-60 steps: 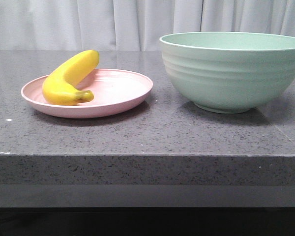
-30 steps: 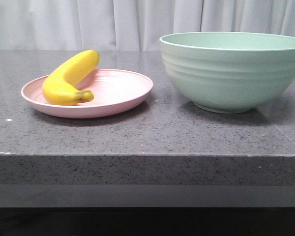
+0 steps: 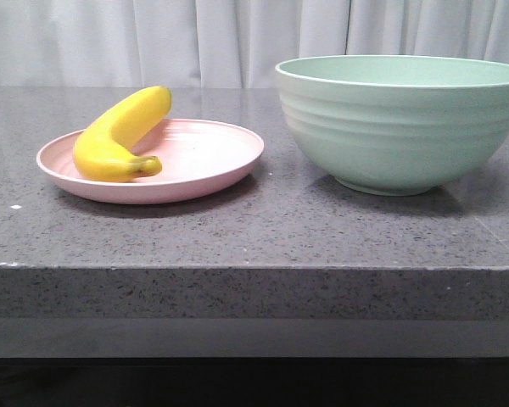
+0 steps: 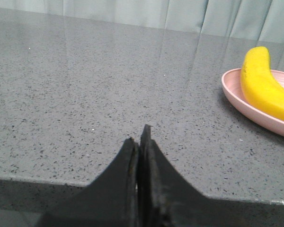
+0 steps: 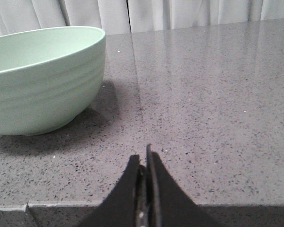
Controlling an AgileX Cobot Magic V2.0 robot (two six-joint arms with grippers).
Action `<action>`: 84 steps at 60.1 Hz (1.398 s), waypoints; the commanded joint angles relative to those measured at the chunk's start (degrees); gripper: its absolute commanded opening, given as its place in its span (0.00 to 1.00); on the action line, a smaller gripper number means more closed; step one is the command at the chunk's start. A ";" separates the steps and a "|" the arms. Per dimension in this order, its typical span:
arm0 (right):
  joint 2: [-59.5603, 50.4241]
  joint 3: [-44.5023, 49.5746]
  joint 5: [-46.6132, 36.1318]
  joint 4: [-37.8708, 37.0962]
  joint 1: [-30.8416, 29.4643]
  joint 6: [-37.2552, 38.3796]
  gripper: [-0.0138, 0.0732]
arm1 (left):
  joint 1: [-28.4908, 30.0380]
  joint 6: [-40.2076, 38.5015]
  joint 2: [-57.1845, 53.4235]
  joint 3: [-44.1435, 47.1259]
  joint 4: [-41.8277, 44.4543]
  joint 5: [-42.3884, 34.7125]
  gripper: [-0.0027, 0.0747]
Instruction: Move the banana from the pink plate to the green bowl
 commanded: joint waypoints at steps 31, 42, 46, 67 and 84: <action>-1.06 -7.69 -0.56 -0.52 -0.43 -0.31 0.09 | 0.14 -0.49 -0.13 -7.85 -0.50 -11.03 0.01; 5.70 -21.26 4.32 -0.52 -0.43 -0.31 0.09 | 0.02 -0.49 10.15 -21.80 -0.50 -6.18 0.01; 10.42 -26.36 5.12 -0.52 -0.43 -0.31 0.09 | 0.02 -0.49 16.49 -27.24 -0.50 -2.79 0.01; 24.25 -37.62 10.89 -0.52 -0.43 -0.31 0.14 | 0.02 -0.08 29.50 -36.47 -0.33 1.11 0.04; 24.25 -37.51 11.19 -0.52 -0.43 -0.31 0.82 | 0.02 -0.08 29.50 -36.35 -0.21 2.72 0.95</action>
